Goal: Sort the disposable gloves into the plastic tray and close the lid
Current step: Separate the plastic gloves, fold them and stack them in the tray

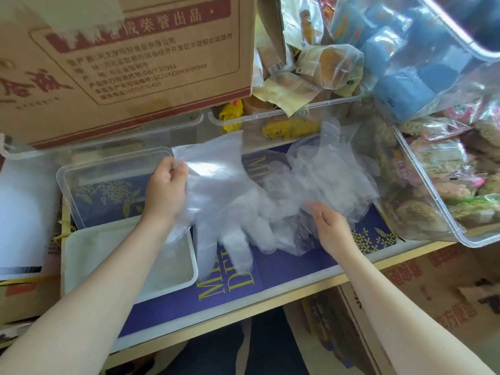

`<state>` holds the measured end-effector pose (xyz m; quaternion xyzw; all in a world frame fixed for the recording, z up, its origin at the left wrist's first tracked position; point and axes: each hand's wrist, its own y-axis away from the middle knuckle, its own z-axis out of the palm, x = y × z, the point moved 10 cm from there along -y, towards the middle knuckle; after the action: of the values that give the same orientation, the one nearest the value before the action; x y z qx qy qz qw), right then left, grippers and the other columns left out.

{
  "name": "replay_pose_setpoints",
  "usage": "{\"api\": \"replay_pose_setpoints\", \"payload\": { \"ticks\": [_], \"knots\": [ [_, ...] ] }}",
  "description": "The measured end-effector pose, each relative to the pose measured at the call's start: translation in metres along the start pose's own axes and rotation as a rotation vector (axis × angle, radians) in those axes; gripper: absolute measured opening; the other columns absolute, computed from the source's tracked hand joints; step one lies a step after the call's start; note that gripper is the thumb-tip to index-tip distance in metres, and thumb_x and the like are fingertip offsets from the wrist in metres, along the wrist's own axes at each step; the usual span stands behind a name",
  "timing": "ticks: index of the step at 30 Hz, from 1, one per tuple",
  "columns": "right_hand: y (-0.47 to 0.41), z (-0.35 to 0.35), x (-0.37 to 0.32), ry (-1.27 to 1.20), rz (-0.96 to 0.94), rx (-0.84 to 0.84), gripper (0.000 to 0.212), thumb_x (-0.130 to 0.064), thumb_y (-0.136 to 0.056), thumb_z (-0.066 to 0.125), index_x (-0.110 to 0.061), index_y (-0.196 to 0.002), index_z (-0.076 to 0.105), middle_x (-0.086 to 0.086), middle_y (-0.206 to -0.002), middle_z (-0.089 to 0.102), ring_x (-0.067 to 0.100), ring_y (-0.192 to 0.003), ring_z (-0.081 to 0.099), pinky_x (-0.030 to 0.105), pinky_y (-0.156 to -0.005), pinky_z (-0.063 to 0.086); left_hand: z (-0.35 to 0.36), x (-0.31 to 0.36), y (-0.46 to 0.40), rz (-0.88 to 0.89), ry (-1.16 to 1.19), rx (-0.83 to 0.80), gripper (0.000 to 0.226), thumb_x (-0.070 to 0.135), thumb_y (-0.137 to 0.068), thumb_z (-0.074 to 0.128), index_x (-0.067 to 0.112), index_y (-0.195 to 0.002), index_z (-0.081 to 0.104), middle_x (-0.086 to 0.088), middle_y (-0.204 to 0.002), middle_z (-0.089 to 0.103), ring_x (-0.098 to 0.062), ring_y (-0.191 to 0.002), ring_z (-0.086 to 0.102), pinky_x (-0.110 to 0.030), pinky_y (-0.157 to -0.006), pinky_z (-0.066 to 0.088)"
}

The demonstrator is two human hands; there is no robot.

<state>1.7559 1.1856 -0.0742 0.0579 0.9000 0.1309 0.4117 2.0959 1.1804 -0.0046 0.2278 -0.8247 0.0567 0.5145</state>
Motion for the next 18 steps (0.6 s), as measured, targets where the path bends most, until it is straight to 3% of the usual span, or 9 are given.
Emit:
{"api": "replay_pose_setpoints", "payload": {
  "ticks": [3,6,10,13,16,18],
  "knots": [
    [-0.002,-0.02,-0.024,-0.553,0.081,-0.002,0.029,-0.033,-0.096,0.05,-0.02,-0.117,0.063,0.0,-0.128,0.06,0.004,-0.112,0.055,0.012,-0.092,0.041,-0.004,0.008,-0.002,0.002,0.035,0.006,0.031,0.022,-0.098,0.042,0.026,-0.067,0.041,0.004,-0.063,0.039,-0.007,-0.055,0.037,-0.016,-0.053,0.031],
    [0.0,-0.046,-0.073,-0.839,-0.076,-0.134,0.044,-0.055,-0.071,0.072,-0.026,-0.104,0.073,-0.003,-0.12,0.065,0.014,-0.121,0.055,0.029,-0.102,0.042,-0.005,0.019,-0.007,0.025,0.089,-0.022,0.029,0.022,-0.098,0.044,0.029,-0.069,0.046,0.002,-0.063,0.041,-0.001,-0.048,0.038,-0.019,-0.053,0.032],
    [0.008,-0.056,-0.121,-0.677,-0.141,-0.425,0.045,-0.057,-0.063,0.075,-0.015,-0.08,0.075,0.001,-0.085,0.073,0.016,-0.084,0.068,0.036,-0.084,0.051,-0.005,0.038,-0.009,0.049,0.116,-0.092,0.026,0.022,-0.098,0.045,0.03,-0.074,0.048,0.001,-0.064,0.042,-0.01,-0.056,0.036,-0.029,-0.057,0.031],
    [0.028,-0.053,-0.148,-0.956,-0.137,-0.716,0.024,-0.033,-0.079,0.07,-0.009,-0.08,0.069,0.006,-0.078,0.071,0.016,-0.075,0.069,0.028,-0.073,0.055,-0.004,0.056,-0.006,0.077,0.116,-0.122,0.025,0.019,-0.097,0.046,0.028,-0.074,0.049,0.001,-0.063,0.041,-0.013,-0.058,0.035,-0.03,-0.059,0.03],
    [0.034,-0.053,-0.162,-0.935,-0.12,-0.728,0.016,-0.026,-0.076,0.063,-0.013,-0.077,0.072,0.001,-0.067,0.068,0.008,-0.058,0.064,0.017,-0.054,0.05,0.0,0.076,-0.004,0.109,0.13,-0.158,0.026,0.018,-0.097,0.048,0.028,-0.073,0.05,0.002,-0.064,0.043,-0.013,-0.059,0.036,-0.032,-0.059,0.03],
    [0.032,-0.053,-0.171,-0.891,-0.159,-0.697,0.018,-0.025,-0.075,0.059,-0.017,-0.078,0.074,-0.001,-0.068,0.068,0.008,-0.057,0.063,0.016,-0.053,0.049,0.006,0.089,0.001,0.116,0.176,-0.18,0.026,0.016,-0.097,0.046,0.026,-0.073,0.05,0.0,-0.065,0.043,-0.013,-0.058,0.035,-0.031,-0.057,0.03]
  ]
}}
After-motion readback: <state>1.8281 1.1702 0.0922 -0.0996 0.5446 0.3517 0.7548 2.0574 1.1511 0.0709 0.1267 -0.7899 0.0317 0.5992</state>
